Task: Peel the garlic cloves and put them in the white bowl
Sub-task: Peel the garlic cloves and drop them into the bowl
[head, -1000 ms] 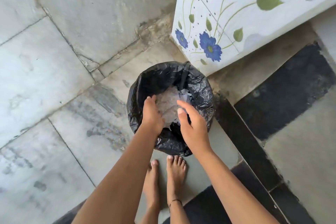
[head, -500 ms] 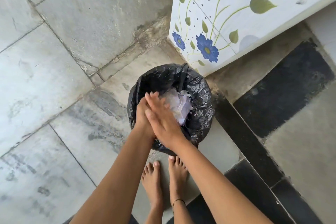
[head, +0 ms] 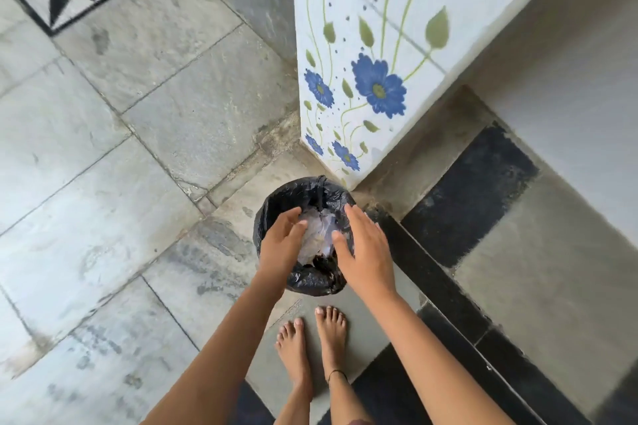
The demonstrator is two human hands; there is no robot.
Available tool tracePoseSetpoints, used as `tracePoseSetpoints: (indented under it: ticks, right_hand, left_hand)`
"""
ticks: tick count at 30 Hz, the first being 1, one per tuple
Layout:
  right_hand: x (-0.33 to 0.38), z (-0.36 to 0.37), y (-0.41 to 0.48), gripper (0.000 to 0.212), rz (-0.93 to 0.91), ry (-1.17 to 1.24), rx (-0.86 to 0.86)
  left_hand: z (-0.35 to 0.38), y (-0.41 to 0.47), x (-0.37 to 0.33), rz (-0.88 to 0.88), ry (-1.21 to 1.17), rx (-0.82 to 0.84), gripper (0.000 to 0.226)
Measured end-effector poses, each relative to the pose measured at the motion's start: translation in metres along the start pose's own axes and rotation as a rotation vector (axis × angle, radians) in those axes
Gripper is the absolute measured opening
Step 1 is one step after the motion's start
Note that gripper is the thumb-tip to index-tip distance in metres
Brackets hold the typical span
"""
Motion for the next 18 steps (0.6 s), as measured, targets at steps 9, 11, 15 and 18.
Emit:
tracePoseSetpoints:
  ticks: [9,11,15,18]
  right_hand:
    - [0.074,-0.217,-0.168,0.059,-0.054,-0.027,-0.419]
    - [0.077,-0.248,-0.209,0.055,-0.052,-0.021,-0.545]
    - [0.069,-0.308,-0.286,0.054,-0.005,-0.052,-0.773]
    - [0.046,-0.358,-0.339,0.056,0.081,-0.070,-0.932]
  left_hand:
    - [0.006,-0.211,-0.194,0.616,0.528,0.077,0.045]
    - [0.013,-0.253,-0.225,0.739,0.537,0.103,0.054]
    - [0.043,-0.322,-0.273,0.976,0.564,0.192,0.058]
    - [0.084,-0.367,-0.306,1.136,0.577,0.260,0.051]
Point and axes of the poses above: each hand's wrist, its own y-axis towards the middle knuckle, its own z-axis out of the palm, x = y × z, the point moved 6 cm from there along y, towards the middle knuckle, and after that the axes turned 5 degrees about z, right-handed, at the moved point
